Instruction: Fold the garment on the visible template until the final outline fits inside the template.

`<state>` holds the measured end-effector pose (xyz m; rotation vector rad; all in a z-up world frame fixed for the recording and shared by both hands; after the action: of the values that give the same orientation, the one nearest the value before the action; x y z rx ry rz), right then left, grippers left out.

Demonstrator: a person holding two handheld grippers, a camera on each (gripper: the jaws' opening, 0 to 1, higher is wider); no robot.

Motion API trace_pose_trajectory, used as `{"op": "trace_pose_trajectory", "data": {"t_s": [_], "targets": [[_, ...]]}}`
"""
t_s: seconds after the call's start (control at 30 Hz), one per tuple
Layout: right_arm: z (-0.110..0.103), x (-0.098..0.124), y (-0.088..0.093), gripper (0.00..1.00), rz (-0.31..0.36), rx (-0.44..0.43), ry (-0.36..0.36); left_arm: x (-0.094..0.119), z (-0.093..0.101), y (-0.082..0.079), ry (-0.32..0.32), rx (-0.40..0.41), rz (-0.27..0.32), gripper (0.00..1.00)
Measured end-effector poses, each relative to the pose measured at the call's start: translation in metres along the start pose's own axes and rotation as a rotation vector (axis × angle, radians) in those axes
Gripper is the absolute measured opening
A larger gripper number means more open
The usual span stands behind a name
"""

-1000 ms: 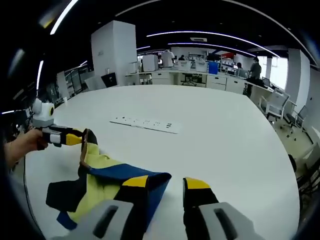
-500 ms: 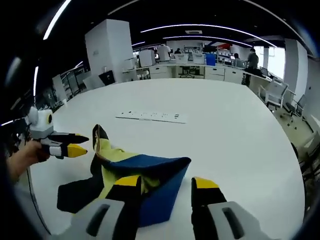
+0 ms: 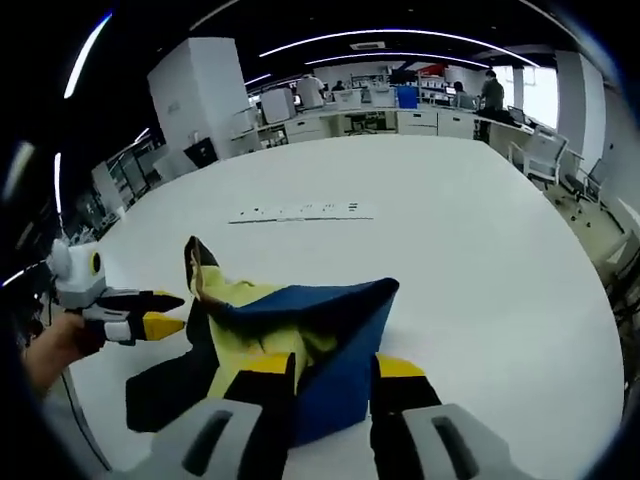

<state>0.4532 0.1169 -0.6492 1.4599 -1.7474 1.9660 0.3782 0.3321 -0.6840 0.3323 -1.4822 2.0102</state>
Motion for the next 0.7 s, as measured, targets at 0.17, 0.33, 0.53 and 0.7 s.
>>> {"op": "trace_pose_trajectory", "data": {"t_s": [0.17,0.33,0.53,0.7], "targets": [[-0.002,-0.001,0.006,0.18,-0.006,-0.040,-0.007,-0.005,0.004,0.004,0.001,0.030,-0.004,0.32],[-0.001,-0.002,0.010,0.08,-0.005,-0.081,-0.005,-0.010,0.006,0.012,-0.002,0.046,-0.034,0.28],[-0.002,-0.003,0.014,0.00,-0.009,-0.106,-0.014,-0.013,0.010,0.016,0.013,0.091,-0.025,0.21],[-0.001,-0.003,0.018,0.00,-0.010,-0.119,-0.016,-0.013,0.013,0.018,0.028,0.085,-0.035,0.06]]}}
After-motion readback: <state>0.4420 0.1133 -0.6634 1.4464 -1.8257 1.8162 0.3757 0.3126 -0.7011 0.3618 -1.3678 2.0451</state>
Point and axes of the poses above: the point that each gripper's makers call its tool centre point, and the gripper's own axes: x roughly backward along the fingers, z roughly to its right, y roughly out of its underside, the point moved 3 cm from there along x, roughly backward along the fingers, and after that the axes turned 3 degrees about y, right-handed, at the moved point
